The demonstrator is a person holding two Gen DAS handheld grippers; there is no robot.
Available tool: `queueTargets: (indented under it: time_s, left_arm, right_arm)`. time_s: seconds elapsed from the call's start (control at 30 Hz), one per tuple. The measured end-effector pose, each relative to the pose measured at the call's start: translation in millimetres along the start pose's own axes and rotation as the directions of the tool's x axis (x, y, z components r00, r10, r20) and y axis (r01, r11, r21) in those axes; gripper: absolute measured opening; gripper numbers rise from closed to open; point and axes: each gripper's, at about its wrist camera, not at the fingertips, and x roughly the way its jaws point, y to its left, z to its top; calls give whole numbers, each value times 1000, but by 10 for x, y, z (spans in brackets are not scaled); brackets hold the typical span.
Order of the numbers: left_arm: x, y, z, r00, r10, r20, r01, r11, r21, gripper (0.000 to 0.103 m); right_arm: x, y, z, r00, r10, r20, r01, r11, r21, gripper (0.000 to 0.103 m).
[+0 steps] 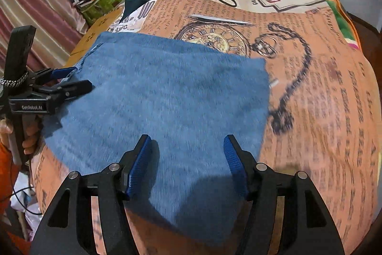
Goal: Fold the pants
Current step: 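Press and smooth the folded jeans with both open grippers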
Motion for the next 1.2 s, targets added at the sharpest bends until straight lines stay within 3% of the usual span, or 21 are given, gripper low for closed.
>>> queueTargets:
  time_s: [0.2,0.47,0.7,0.83,0.93,1.07,1.2]
  left_arm:
    - [-181,76,-187,999,29,35,-27,999,-44,102]
    - [-440,208,-384,997,42,70,-34,994,-107,101]
    - [-849,654,-560,984,113,137,-78,969,-236,101]
    - [-1074,1110,-722,977,137,166,-65,923,-380,101]
    - [-1126,1496,-929,981,121,151,-31,869,-494,101]
    - [-1012,1939,-1326,994,69,86,0,780,-625,101]
    - [-867,2152,-1659,999,1,49,33,715,-698,101]
  right_arm:
    - [-115,12,-130,1000,-17,24,16,1000,19,59]
    - [-237,132,-110,994,-100,33,101,995,-5,59]
    - [-438,345,92,990,-75,121,81,996,-40,60]
    - [-467,626,280,983,-34,180,51,994,-95,64]
    - [-366,858,398,981,-4,193,31,990,-140,66]
    - [-120,1116,487,986,27,163,4,982,-190,66]
    - [184,1374,503,993,34,115,-5,970,-241,66]
